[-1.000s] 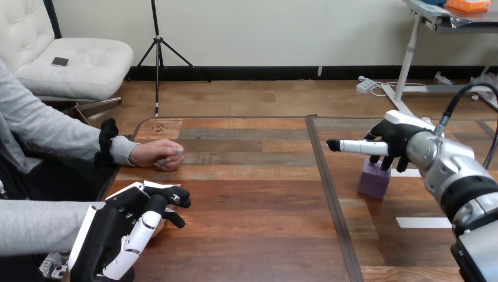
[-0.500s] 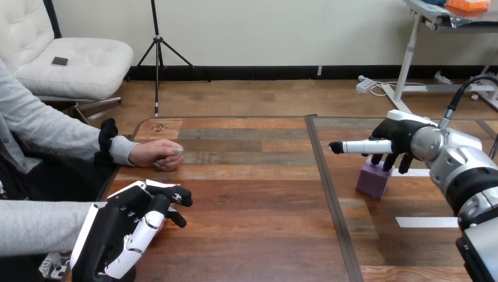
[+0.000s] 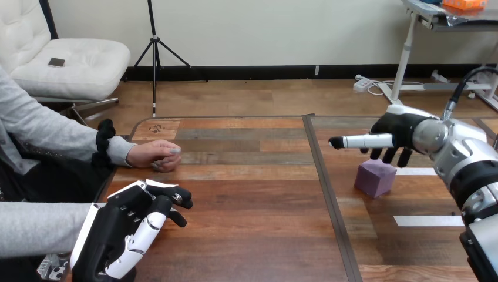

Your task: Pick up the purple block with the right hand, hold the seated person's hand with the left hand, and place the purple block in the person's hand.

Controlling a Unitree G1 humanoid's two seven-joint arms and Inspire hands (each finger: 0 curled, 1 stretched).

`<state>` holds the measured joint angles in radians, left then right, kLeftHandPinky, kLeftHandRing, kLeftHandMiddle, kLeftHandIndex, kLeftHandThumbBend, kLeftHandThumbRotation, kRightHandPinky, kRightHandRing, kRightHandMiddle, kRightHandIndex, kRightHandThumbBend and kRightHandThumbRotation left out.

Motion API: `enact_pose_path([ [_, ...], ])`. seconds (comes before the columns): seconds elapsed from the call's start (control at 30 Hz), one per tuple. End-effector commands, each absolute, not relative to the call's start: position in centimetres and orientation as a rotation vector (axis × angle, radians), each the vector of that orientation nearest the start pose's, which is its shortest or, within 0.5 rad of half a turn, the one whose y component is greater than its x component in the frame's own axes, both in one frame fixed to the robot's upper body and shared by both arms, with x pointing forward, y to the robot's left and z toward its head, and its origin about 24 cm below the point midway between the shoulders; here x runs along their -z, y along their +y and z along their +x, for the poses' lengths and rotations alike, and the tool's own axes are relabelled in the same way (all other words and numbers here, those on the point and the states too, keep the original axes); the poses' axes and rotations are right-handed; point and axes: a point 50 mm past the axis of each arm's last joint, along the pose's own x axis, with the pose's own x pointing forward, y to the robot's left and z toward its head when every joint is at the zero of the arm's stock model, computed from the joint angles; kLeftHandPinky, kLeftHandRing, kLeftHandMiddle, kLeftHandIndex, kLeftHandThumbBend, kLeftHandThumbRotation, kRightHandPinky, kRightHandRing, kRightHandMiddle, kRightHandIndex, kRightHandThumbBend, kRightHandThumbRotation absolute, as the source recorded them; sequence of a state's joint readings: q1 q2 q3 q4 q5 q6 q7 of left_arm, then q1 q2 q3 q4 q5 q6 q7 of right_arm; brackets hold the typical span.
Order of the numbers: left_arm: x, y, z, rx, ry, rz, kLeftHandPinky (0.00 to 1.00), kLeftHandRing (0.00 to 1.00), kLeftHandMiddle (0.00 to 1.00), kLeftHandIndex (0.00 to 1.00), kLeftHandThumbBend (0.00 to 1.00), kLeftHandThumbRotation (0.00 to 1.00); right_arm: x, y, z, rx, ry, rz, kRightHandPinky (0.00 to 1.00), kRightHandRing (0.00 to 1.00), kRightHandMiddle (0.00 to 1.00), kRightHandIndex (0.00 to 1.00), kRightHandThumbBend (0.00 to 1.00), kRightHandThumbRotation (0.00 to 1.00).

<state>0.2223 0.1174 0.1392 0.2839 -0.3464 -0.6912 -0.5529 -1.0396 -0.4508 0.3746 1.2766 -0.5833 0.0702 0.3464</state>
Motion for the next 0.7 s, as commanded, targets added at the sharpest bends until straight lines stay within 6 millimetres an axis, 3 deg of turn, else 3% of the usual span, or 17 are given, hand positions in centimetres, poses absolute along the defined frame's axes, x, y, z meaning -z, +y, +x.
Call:
enact_pose_path([
  [0.0,-1.9,21.0,19.3,0.202,-0.337,-0.034,0.42,0.58,0.59,0.47,0.42,0.48,-16.3,-22.1,41.5,-0.194,0.332,-1.196,0.48,0.62,0.67,0.71,1.00,0.79],
  [0.17,-1.9,21.0,19.3,0.206,-0.337,-0.036,0.42,0.58,0.59,0.47,0.40,0.47,-17.1,-22.0,41.7,-0.170,0.302,-1.197,0.47,0.63,0.69,0.75,1.00,0.80],
  [0.43,-1.9,21.0,19.2,0.201,-0.328,-0.051,0.41,0.59,0.59,0.47,0.39,0.45,-18.0,-22.0,41.7,-0.164,0.242,-1.126,0.53,0.71,0.75,0.78,1.00,0.78],
  [0.67,-1.8,21.0,19.1,0.203,-0.323,-0.055,0.42,0.59,0.59,0.47,0.39,0.43,-18.5,-22.2,41.7,-0.153,0.219,-1.097,0.55,0.72,0.75,0.76,1.00,0.76],
])
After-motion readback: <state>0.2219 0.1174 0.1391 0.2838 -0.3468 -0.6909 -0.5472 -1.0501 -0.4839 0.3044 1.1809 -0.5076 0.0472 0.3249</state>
